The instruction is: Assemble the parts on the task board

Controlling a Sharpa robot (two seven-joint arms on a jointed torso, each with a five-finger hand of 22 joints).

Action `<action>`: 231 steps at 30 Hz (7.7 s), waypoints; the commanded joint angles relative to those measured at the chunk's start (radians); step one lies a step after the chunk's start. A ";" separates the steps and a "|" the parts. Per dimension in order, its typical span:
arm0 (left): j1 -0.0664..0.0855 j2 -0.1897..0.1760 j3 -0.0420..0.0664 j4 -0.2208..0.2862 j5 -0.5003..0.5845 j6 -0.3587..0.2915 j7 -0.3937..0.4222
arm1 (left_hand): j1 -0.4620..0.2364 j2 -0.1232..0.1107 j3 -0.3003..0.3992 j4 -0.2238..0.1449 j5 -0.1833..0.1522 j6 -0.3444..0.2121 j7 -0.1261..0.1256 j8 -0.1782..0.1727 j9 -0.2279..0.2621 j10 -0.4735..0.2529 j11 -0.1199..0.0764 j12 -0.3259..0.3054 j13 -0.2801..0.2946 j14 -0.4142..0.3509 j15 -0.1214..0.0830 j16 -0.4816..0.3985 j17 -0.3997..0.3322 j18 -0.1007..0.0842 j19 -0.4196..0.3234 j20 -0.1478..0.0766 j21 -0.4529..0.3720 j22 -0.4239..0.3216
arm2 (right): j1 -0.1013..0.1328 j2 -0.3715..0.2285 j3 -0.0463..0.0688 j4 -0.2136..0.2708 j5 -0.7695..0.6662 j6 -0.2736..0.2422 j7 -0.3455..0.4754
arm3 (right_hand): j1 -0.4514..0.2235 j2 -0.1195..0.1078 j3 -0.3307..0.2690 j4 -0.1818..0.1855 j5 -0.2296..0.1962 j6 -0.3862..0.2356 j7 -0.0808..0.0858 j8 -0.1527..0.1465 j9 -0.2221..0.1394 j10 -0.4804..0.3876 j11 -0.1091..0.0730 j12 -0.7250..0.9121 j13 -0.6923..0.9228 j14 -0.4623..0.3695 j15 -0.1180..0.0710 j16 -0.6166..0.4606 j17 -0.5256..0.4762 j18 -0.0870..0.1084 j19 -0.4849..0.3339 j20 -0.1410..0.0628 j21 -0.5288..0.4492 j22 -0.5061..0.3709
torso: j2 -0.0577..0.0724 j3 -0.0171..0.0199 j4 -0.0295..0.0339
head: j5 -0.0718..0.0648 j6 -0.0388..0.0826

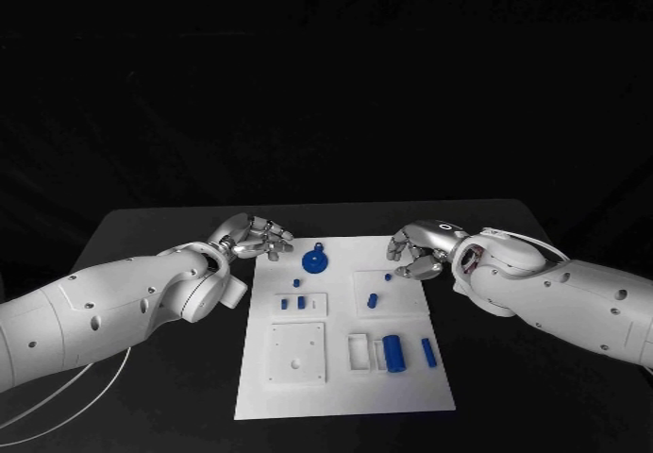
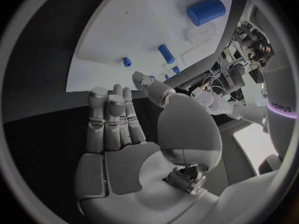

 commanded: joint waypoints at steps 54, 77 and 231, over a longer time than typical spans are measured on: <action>0.002 -0.004 0.001 0.016 0.188 0.031 0.105 | -0.015 0.012 -0.013 -0.001 -0.005 -0.010 0.001 0.007 0.003 0.000 0.005 -0.007 -0.001 0.007 0.015 -0.050 -0.004 -0.018 -0.013 -0.005 -0.027 -0.004 | -0.046 0.086 -0.045 -0.050 -0.345 -0.009 -0.153 | 0.048 -0.017 0.176 0.093 -0.121 0.103 -0.039 0.043 -0.002 0.188 -0.041 -0.055 -0.045 0.021 -0.035 0.029 -0.033 0.046 0.041 -0.011 -0.008 0.017 | 0.001 -0.0011 -0.0010 | 0.003 -0.022; 0.002 -0.004 0.001 0.015 0.187 0.027 0.106 | -0.013 0.012 -0.015 -0.003 -0.005 -0.012 0.002 0.007 0.003 -0.002 0.006 -0.008 -0.001 0.008 0.016 -0.054 -0.002 -0.017 -0.013 -0.005 -0.029 -0.003 | -0.049 0.083 -0.048 -0.033 -0.389 -0.099 -0.182 | 0.060 -0.037 0.204 0.097 -0.121 0.132 -0.052 0.058 0.005 0.224 -0.055 -0.051 -0.026 0.032 -0.049 0.027 -0.040 0.046 0.052 -0.018 -0.003 0.016 | 0.000 -0.0015 0.0000 | 0.001 -0.021; 0.022 0.025 0.001 0.000 0.206 0.024 0.098 | -0.018 0.007 -0.026 0.003 -0.010 -0.022 0.006 0.005 0.001 -0.006 0.008 -0.010 -0.001 0.010 0.018 -0.071 0.008 -0.018 -0.013 -0.002 -0.040 0.002 | -0.103 0.173 -0.129 0.231 -0.308 -0.125 -0.160 | -0.027 -0.095 0.035 0.056 -0.117 -0.018 0.013 -0.024 -0.031 0.082 0.006 -0.171 -0.053 0.024 0.009 0.013 -0.064 0.046 0.043 -0.007 -0.025 0.009 | -0.001 -0.0014 -0.0007 | 0.120 -0.056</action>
